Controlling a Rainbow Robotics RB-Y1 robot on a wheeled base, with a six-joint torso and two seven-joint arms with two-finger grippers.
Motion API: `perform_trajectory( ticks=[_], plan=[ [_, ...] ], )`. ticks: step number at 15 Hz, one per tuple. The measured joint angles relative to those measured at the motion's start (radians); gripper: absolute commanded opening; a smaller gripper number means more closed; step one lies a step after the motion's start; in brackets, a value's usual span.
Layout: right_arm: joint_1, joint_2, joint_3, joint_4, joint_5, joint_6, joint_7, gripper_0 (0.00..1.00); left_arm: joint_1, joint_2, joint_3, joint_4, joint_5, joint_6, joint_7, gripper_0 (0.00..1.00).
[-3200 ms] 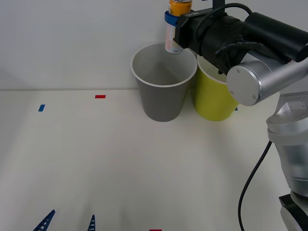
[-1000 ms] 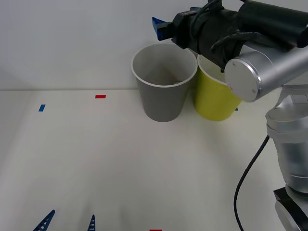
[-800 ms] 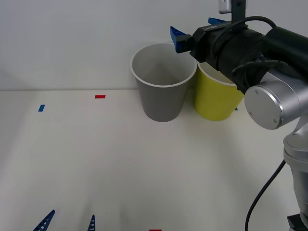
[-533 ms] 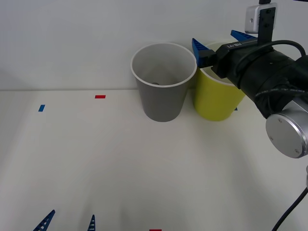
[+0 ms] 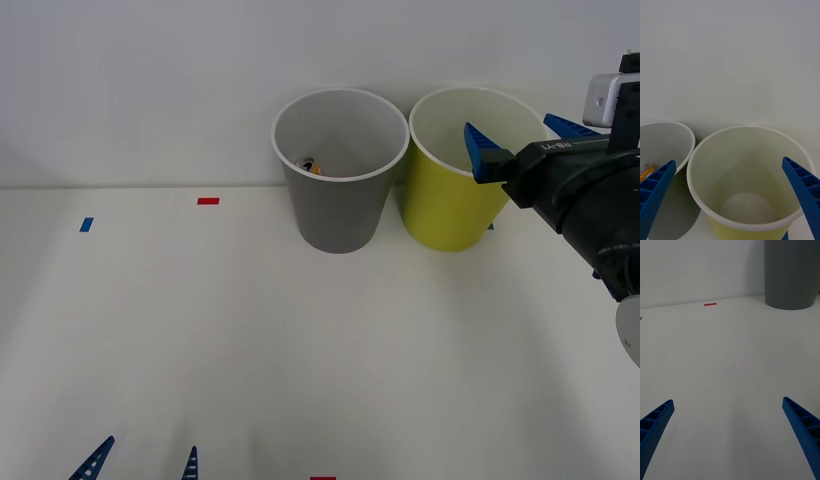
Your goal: Put cans in the gray bin and PET bottles in the light green bin.
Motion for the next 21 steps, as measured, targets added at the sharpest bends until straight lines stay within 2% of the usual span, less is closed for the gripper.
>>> perform_trajectory(
  ticks=[2, 4, 8, 10, 13, 17, 19, 21],
  plan=[
    [0.075, 0.005, -0.030, -0.025, -0.030, -0.015, 0.002, 0.97, 0.000, 0.000, 0.000, 0.000, 0.000, 0.000, 0.000, 1.00],
    [0.141, 0.037, -0.045, -0.056, -0.020, -0.031, 0.006, 0.97, 0.000, 0.000, 0.000, 0.000, 0.000, 0.000, 0.000, 1.00],
    [0.273, 0.202, -0.047, -0.081, 0.016, -0.088, 0.037, 0.97, 0.000, 0.000, 0.000, 0.000, 0.000, 0.000, 0.000, 1.00],
    [0.307, 0.248, -0.054, -0.081, 0.011, -0.105, 0.122, 0.97, 0.000, 0.000, 0.000, 0.000, 0.000, 0.000, 0.000, 1.00],
    [0.320, 0.266, -0.099, -0.044, -0.108, -0.124, 0.244, 0.97, 0.000, 0.000, 0.000, 0.000, 0.000, 0.000, 0.000, 1.00],
    [0.347, 0.274, -0.085, 0.068, -0.120, -0.303, 0.362, 0.97, 0.000, 0.000, 0.000, 0.000, 0.000, 0.000, 0.000, 1.00],
    [0.362, 0.271, -0.063, 0.137, -0.114, -0.411, 0.382, 0.97, 0.000, 0.000, 0.000, 0.000, 0.000, 0.000, 0.000, 1.00],
    [0.373, 0.238, -0.024, 0.219, -0.099, -0.547, 0.388, 0.97, 0.000, 0.000, 0.000, 0.000, 0.000, 0.000, 0.000, 1.00]
  ],
)
